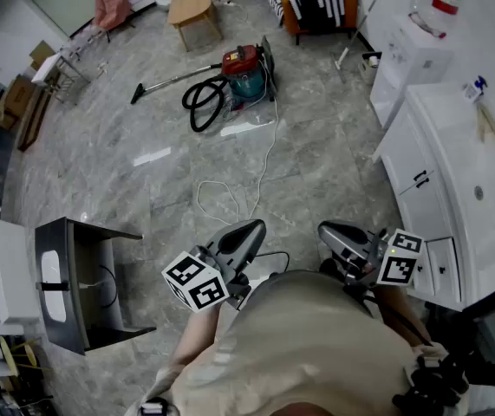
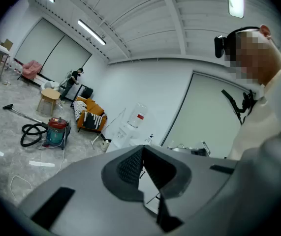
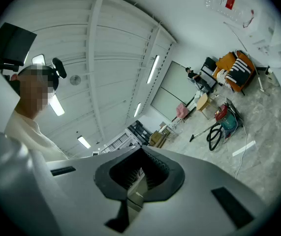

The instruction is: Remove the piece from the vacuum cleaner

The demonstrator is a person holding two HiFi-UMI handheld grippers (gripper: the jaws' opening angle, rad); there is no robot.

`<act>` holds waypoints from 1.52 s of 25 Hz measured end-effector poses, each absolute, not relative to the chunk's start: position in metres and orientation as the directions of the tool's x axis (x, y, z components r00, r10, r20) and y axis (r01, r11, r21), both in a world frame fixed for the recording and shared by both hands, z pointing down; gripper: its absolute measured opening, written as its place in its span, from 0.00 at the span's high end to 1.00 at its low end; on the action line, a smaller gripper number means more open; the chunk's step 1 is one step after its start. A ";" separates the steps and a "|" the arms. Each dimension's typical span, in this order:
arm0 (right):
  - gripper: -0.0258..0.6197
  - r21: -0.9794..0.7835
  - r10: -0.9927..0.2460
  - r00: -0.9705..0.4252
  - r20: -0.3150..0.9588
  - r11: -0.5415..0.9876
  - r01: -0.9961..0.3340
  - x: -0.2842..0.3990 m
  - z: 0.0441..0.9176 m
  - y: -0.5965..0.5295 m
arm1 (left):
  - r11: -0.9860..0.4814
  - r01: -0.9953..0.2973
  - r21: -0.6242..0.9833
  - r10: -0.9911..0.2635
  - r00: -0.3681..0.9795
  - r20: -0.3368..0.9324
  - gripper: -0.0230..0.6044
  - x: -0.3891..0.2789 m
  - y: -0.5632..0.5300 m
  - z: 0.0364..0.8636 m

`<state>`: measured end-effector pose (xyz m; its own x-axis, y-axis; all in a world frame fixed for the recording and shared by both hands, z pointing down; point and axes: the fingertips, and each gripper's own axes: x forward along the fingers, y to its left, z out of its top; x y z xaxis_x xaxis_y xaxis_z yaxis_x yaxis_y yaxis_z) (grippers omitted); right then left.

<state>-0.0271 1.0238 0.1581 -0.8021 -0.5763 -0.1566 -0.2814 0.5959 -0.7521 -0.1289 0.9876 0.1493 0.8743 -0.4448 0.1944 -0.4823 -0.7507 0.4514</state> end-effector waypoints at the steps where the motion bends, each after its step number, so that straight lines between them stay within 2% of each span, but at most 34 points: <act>1: 0.96 -0.756 -0.576 -0.801 -0.163 0.595 -0.273 -0.020 0.159 1.025 | -0.750 -0.484 0.450 -0.446 0.873 0.197 0.96 -0.122 0.990 0.151; 10: 0.96 -0.747 -0.522 -0.833 -0.182 0.625 -0.228 0.042 0.170 1.014 | -0.732 -0.561 0.387 -0.475 0.827 0.302 0.96 -0.050 0.988 0.149; 15: 0.96 -0.732 -0.469 -0.849 -0.244 0.663 -0.156 0.057 0.170 1.013 | -0.714 -0.600 0.361 -0.485 0.796 0.363 0.96 -0.032 0.987 0.156; 18: 0.96 -0.727 -0.448 -0.861 -0.239 0.671 -0.148 0.065 0.177 1.013 | -0.706 -0.617 0.349 -0.491 0.781 0.386 0.96 -0.023 0.986 0.162; 30: 0.96 -0.695 -0.395 -0.913 -0.107 0.686 -0.215 0.055 0.191 1.014 | -0.692 -0.630 0.353 -0.503 0.771 0.390 0.96 -0.028 0.973 0.184; 38: 0.96 -0.658 -0.518 -0.855 -0.009 0.647 -0.385 0.058 0.194 0.974 | -0.769 -0.516 0.378 -0.413 0.852 0.322 0.96 -0.025 0.921 0.194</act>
